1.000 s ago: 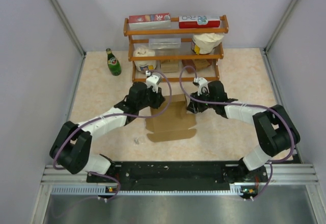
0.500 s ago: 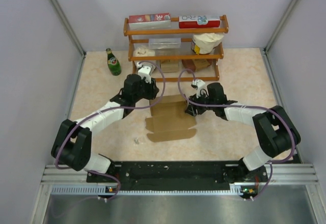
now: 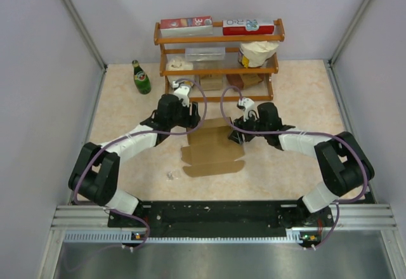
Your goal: Fold the paper box
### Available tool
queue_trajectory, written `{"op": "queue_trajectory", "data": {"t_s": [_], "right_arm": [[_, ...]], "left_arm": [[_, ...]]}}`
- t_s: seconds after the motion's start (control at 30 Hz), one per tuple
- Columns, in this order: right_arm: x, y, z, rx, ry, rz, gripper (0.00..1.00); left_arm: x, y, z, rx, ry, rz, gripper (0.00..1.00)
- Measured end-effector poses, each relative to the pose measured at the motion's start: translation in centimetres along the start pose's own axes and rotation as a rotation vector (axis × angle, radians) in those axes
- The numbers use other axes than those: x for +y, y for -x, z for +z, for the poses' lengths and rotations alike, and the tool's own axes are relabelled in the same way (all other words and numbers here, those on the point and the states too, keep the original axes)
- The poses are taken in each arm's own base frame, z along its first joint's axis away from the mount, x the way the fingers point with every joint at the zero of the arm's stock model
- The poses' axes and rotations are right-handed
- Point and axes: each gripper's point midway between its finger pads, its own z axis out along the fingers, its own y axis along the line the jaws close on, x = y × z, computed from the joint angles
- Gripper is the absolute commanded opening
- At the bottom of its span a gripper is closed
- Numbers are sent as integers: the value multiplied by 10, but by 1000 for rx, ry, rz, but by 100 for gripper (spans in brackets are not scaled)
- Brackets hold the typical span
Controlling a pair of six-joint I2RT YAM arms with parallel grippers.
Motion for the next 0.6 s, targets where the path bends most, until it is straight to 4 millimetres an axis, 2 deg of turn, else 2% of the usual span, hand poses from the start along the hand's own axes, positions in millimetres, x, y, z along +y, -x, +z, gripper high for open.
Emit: {"op": "queue_trajectory", "data": {"t_s": [0.2,0.6], "right_arm": [[0,4,1,-18,1,-10,56],[0,14,4,-74,3,-42,56]], "left_arm": [[0,-13,5,43,-9,-8,68],[-9,-14,5,46,-62,-15,68]]}}
